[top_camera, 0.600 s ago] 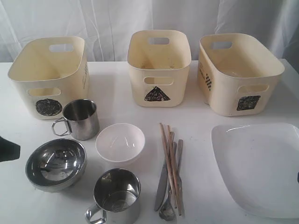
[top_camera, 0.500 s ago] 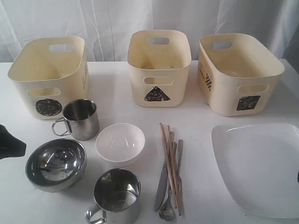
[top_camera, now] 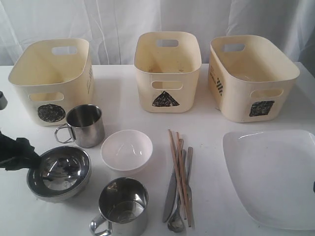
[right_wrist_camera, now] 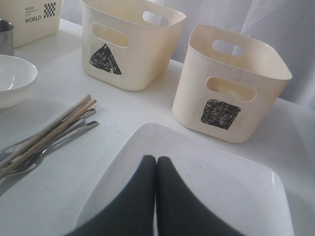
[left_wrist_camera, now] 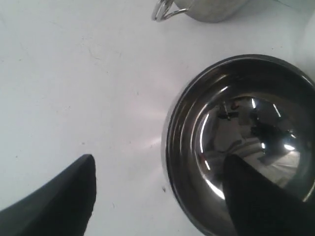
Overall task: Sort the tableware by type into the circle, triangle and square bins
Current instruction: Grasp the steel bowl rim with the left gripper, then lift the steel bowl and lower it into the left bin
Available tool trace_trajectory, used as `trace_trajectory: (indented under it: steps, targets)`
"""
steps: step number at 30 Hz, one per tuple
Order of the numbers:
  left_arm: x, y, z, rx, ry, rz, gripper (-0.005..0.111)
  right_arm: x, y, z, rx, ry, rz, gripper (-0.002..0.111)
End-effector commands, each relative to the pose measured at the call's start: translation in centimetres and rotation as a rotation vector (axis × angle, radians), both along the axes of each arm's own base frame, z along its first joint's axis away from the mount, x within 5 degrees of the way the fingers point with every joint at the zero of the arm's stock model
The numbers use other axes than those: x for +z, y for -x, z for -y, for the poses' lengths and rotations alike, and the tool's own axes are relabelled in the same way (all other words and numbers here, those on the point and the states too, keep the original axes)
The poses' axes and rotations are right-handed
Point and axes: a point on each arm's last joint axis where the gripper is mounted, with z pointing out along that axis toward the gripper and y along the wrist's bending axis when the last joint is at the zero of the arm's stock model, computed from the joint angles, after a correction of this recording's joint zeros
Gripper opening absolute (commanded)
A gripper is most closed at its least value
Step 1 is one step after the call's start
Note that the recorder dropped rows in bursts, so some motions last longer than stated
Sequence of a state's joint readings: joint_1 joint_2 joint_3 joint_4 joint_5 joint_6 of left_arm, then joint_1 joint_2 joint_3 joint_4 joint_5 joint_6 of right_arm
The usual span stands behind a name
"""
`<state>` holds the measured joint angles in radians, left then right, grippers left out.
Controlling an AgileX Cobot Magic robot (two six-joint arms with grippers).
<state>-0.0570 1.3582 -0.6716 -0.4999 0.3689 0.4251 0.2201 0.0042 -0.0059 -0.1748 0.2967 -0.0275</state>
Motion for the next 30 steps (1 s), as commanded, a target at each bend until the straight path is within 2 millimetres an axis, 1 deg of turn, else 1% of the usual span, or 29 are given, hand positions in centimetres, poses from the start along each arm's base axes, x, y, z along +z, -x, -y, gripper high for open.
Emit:
trace_trajectory:
  steps: [1,2,4,5,6,7,9,10,11,13,14,16,17,19,20,22,23,25,26,28,30]
  targets:
    - [-1.2,-0.8,1.9,-0.067,0.021,0.002,0.074,-0.1,0.0,0.0,-0.007,-0.009,0.004,0.000]
    - [-1.5,-0.9,2.2,-0.075,0.016,0.000,0.074,-0.1,0.0,0.0,-0.007,-0.009,0.004,0.000]
    - [-2.8,-1.3,2.8,-0.084,0.007,-0.034,0.073,-0.1,0.0,0.0,-0.007,-0.009,0.004,0.000]
    - [-3.4,-1.4,2.8,-0.080,0.005,-0.054,0.068,-0.1,0.0,0.0,-0.007,-0.009,0.004,0.000]
    - [-3.8,-1.6,2.7,-0.077,-0.004,-0.060,0.061,-0.1,0.0,0.0,-0.007,-0.009,0.004,0.000]
    - [-4.1,-1.7,2.6,-0.075,-0.015,-0.058,0.052,-0.1,0.0,0.0,-0.007,-0.009,0.004,0.000]
    - [-4.0,-1.8,2.5,-0.082,-0.033,-0.039,0.025,-0.1,0.0,0.0,-0.007,-0.009,0.004,0.000]
    - [-3.5,-1.9,2.5,-0.114,-0.045,-0.029,0.010,-0.1,0.0,0.0,-0.007,-0.009,0.004,0.000]
    - [-2.9,-1.8,2.5,-0.156,-0.058,-0.023,0.000,-0.1,0.0,0.0,-0.007,-0.009,0.004,0.000]
    - [-0.8,-1.8,2.8,-0.213,-0.054,-0.006,0.000,-0.1,0.0,0.0,-0.007,-0.009,0.004,0.000]
    - [0.7,-1.8,2.9,-0.241,-0.049,0.015,0.000,-0.1,0.0,0.0,-0.007,-0.009,0.004,0.000]
    - [3.1,-1.6,3.0,-0.274,-0.050,0.047,0.000,-0.1,0.0,0.0,-0.007,-0.009,0.004,0.000]
    - [5.0,-1.4,2.9,-0.291,-0.057,0.074,0.000,-0.1,0.0,0.0,-0.007,-0.009,0.004,0.000]
    - [8.0,-1.1,2.8,-0.301,-0.072,0.122,0.000,-0.1,0.0,0.0,-0.007,-0.009,0.004,0.000]
    - [10.1,-0.7,2.6,-0.303,-0.095,0.178,0.000,-0.1,0.0,0.0,-0.007,-0.009,0.004,0.000]
    - [13.8,-0.9,2.2,-0.280,-0.138,0.346,0.000,-0.1,0.0,0.0,-0.007,-0.009,0.004,0.000]
    - [16.2,-1.3,1.9,-0.244,-0.168,0.467,0.000,-0.1,0.0,0.0,-0.007,-0.009,0.004,0.000]
    - [19.0,-2.3,1.4,-0.166,-0.200,0.604,0.000,-0.1,0.0,0.0,-0.007,-0.009,0.004,0.000]
    - [20.5,-3.2,1.1,-0.121,-0.212,0.651,0.000,-0.1,0.0,0.0,-0.007,-0.009,0.004,0.000]
    - [21.8,-4.9,0.8,-0.099,-0.238,0.654,0.000,-0.1,0.0,0.0,-0.007,-0.009,0.004,0.000]
    - [22.4,-6.9,0.4,-0.093,-0.262,0.633,0.000,-0.1,0.0,0.0,-0.007,-0.009,0.004,0.000]
